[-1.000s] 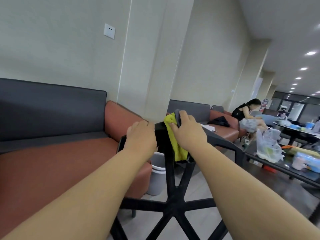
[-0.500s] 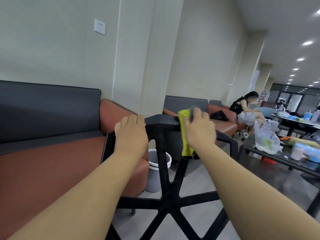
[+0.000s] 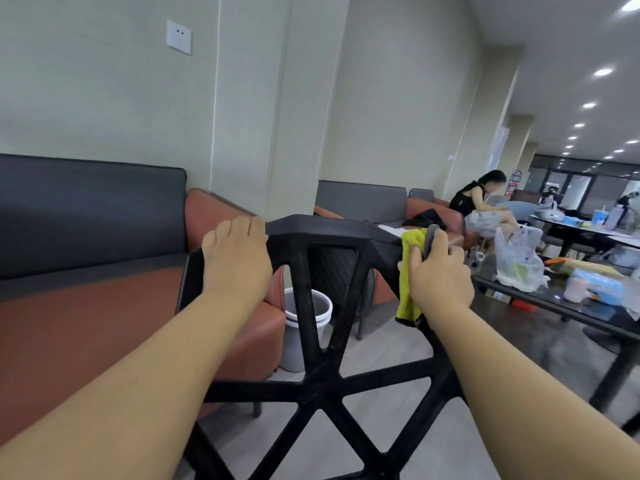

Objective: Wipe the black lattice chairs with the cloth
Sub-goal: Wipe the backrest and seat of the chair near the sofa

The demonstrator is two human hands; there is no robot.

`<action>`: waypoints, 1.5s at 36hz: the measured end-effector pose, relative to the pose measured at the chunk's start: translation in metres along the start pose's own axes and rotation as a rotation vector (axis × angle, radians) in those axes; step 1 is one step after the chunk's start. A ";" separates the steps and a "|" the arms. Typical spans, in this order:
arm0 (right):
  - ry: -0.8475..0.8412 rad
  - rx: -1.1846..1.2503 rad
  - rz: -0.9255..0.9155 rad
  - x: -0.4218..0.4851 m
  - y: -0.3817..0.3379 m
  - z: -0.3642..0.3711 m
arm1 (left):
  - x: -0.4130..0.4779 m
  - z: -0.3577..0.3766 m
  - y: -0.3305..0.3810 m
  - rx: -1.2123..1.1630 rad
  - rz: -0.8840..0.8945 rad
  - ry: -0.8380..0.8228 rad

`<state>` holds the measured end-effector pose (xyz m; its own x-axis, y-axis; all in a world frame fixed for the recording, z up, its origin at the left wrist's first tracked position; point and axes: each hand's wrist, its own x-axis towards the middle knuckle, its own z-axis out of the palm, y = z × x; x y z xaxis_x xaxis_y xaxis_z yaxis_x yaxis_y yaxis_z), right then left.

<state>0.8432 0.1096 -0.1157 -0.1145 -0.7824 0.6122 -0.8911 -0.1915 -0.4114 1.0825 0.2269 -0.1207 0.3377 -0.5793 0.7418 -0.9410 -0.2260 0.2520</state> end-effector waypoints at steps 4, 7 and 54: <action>-0.041 0.085 0.220 -0.002 0.040 -0.004 | -0.006 0.000 0.001 0.019 0.025 -0.013; -0.091 0.128 0.291 -0.021 0.061 0.002 | -0.013 -0.005 0.008 0.007 0.018 -0.028; -0.110 -0.263 -0.283 -0.080 0.057 0.008 | -0.094 0.037 0.069 0.045 0.233 -0.412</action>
<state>0.8049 0.1565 -0.1935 0.1870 -0.7821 0.5944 -0.9643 -0.2616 -0.0409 0.9868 0.2374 -0.1961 0.1064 -0.8788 0.4653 -0.9939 -0.0811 0.0742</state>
